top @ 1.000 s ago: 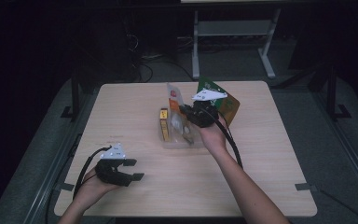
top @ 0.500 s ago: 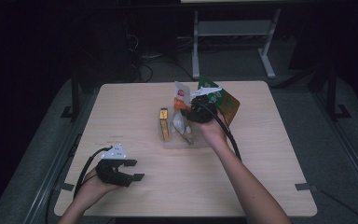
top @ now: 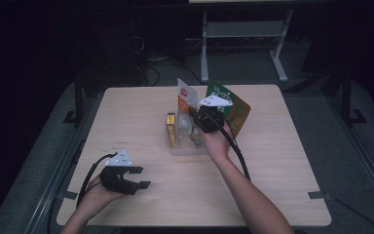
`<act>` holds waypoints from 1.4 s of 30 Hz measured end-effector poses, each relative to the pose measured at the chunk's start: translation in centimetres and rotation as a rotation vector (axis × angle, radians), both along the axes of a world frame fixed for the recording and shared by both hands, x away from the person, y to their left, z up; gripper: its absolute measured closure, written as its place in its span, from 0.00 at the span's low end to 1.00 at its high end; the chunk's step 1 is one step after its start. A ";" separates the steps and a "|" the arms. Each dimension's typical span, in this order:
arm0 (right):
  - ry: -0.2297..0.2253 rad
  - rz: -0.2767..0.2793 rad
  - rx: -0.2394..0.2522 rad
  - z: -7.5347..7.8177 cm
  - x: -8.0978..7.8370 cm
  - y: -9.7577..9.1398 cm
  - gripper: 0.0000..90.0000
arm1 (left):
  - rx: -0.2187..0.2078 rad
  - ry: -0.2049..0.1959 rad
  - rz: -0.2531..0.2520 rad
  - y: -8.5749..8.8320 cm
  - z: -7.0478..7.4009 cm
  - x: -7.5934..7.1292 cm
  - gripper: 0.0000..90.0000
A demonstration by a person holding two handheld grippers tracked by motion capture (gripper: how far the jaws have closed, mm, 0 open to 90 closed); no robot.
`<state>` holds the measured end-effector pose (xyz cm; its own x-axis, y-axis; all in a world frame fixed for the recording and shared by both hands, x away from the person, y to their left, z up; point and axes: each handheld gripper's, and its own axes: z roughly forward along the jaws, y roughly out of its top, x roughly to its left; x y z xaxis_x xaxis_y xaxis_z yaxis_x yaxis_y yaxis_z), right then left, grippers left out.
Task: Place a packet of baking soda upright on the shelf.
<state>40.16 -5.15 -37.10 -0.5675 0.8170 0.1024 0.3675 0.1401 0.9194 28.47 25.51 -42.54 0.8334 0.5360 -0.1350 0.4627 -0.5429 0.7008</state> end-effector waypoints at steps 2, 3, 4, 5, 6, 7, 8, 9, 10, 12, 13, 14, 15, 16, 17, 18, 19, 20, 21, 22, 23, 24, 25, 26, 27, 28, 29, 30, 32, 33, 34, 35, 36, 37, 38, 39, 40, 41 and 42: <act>-0.048 -0.016 0.026 -0.3 -0.2 0.1 1.00 | -0.003 0.005 0.004 0.0 0.0 -0.1 0.38; -0.056 -0.016 0.035 -0.4 -0.3 0.2 1.00 | -0.002 0.006 0.003 0.0 0.0 -0.1 0.38; -0.085 -0.022 0.032 -0.5 -0.4 0.4 1.00 | -0.002 0.009 0.003 0.0 0.0 -0.1 0.38; -0.091 -0.023 0.033 -0.7 -0.6 0.5 1.00 | -0.001 0.009 0.003 0.0 0.0 -0.1 0.38; -0.102 -0.024 0.029 -0.9 -0.7 0.6 1.00 | 0.002 0.004 -0.004 0.0 0.0 0.0 0.38; -0.114 -0.027 0.023 -1.1 -0.9 0.8 1.00 | 0.004 0.005 -0.005 0.0 0.0 0.0 0.38; -0.124 -0.029 0.012 -1.2 -1.0 0.8 1.00 | 0.005 0.003 -0.008 -0.1 0.0 0.0 0.38; -0.136 -0.029 -0.001 -1.3 -1.1 0.8 1.00 | 0.007 0.000 -0.013 -0.1 0.0 0.0 0.38; -0.143 -0.021 -0.028 -1.5 -1.2 0.9 1.00 | 0.008 0.002 -0.013 -0.2 0.0 0.0 0.38; -0.132 -0.009 -0.063 -2.5 -1.5 0.9 1.00 | 0.014 0.004 -0.020 -0.2 -0.1 -0.1 0.38; -0.141 -0.005 -0.071 -2.9 -1.6 0.8 0.99 | 0.008 0.005 -0.018 -0.3 -0.1 -0.2 0.38; -0.149 -0.005 -0.077 -3.0 -1.9 0.7 0.96 | 0.009 0.006 -0.019 -0.3 -0.1 -0.1 0.38; -0.134 0.001 -0.088 -3.1 -2.0 0.6 0.94 | 0.011 0.005 -0.019 -0.3 -0.1 -0.1 0.38; -0.124 0.006 -0.092 -3.0 -2.1 0.5 0.90 | 0.010 0.009 -0.017 -0.3 -0.1 -0.1 0.38; -0.108 0.015 -0.095 -3.0 -2.3 0.4 0.82 | 0.012 0.009 -0.020 -0.3 -0.1 -0.1 0.38; -0.093 0.026 -0.110 -3.0 -2.5 0.2 0.74 | 0.011 0.012 -0.021 -0.4 -0.1 -0.2 0.38; -0.078 0.031 -0.118 -2.9 -2.8 0.0 0.69 | 0.012 0.011 -0.024 -0.4 -0.1 -0.2 0.38; -0.071 0.046 -0.132 -2.9 -3.2 -0.3 0.64 | 0.015 0.013 -0.024 -0.4 -0.1 -0.2 0.38; -0.068 0.056 -0.151 -2.9 -3.5 -0.6 0.60 | 0.014 0.012 -0.026 -0.4 -0.2 -0.2 0.37; -0.058 0.057 -0.163 -2.8 -3.8 -0.9 0.54 | 0.015 0.009 -0.027 -0.4 -0.2 -0.1 0.37; -0.048 0.067 -0.166 -2.8 -4.0 -1.2 0.50 | 0.011 0.017 -0.023 -0.5 -0.3 -0.2 0.37; -0.023 0.088 -0.170 -2.8 -4.3 -1.6 0.47 | 0.012 0.022 -0.025 -0.5 -0.3 -0.2 0.36; 0.006 0.102 -0.176 -2.8 -4.4 -2.0 0.43 | 0.019 0.015 -0.033 -0.5 -0.3 -0.1 0.36; 0.022 0.118 -0.183 -2.8 -4.6 -2.4 0.41 | 0.021 0.015 -0.034 -0.5 -0.3 -0.1 0.35; 0.045 0.130 -0.185 -2.9 -4.7 -2.7 0.39 | 0.018 0.021 -0.033 -0.6 -0.4 -0.1 0.35; 0.055 0.141 -0.193 -2.9 -4.9 -3.1 0.37 | 0.016 0.021 -0.034 -0.6 -0.4 -0.1 0.34; 0.066 0.155 -0.185 -3.0 -5.1 -3.5 0.37 | 0.015 0.022 -0.035 -0.6 -0.4 -0.1 0.34; 0.075 0.163 -0.184 -3.0 -5.3 -3.9 0.36 | 0.015 0.019 -0.038 -0.6 -0.5 0.0 0.33; 0.093 0.180 -0.174 -3.0 -5.5 -4.7 0.36 | 0.013 0.025 -0.037 -0.6 -0.6 0.0 0.33; 0.099 0.189 -0.176 -3.0 -5.7 -5.1 0.35 | 0.013 0.025 -0.036 -0.6 -0.6 0.0 0.33; 0.106 0.196 -0.176 -3.0 -5.8 -5.4 0.35 | 0.016 0.018 -0.041 -0.6 -0.7 0.0 0.32; 0.114 0.208 -0.181 -3.0 -5.9 -5.7 0.35 | 0.019 0.017 -0.044 -0.6 -0.7 0.0 0.32; 0.115 0.217 -0.194 -3.0 -6.1 -5.9 0.34 | 0.021 0.017 -0.046 -0.6 -0.8 0.0 0.32; 0.113 0.224 -0.190 -3.1 -6.3 -6.2 0.34 | 0.021 0.016 -0.045 -0.6 -0.8 0.0 0.31; 0.121 0.235 -0.184 -3.1 -6.5 -6.5 0.34 | 0.022 0.020 -0.044 -0.5 -0.8 0.0 0.31; 0.127 0.243 -0.185 -3.2 -6.6 -6.7 0.34 | 0.024 0.011 -0.049 -0.5 -0.9 0.0 0.31; 0.127 0.252 -0.193 -3.3 -6.8 -7.0 0.34 | 0.027 0.004 -0.054 -0.5 -0.9 0.1 0.31; 0.126 0.259 -0.195 -3.4 -7.0 -7.2 0.34 | 0.022 0.006 -0.054 -0.5 -0.9 0.0 0.30; 0.133 0.266 -0.201 -3.5 -7.3 -7.5 0.34 | 0.021 0.004 -0.056 -0.5 -1.0 0.0 0.30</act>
<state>32.85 -12.64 -40.61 -0.7556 0.6536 0.0422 0.4085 0.4200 0.8104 28.50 25.04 -43.49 0.8616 0.4912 -0.1277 0.4341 -0.5829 0.6869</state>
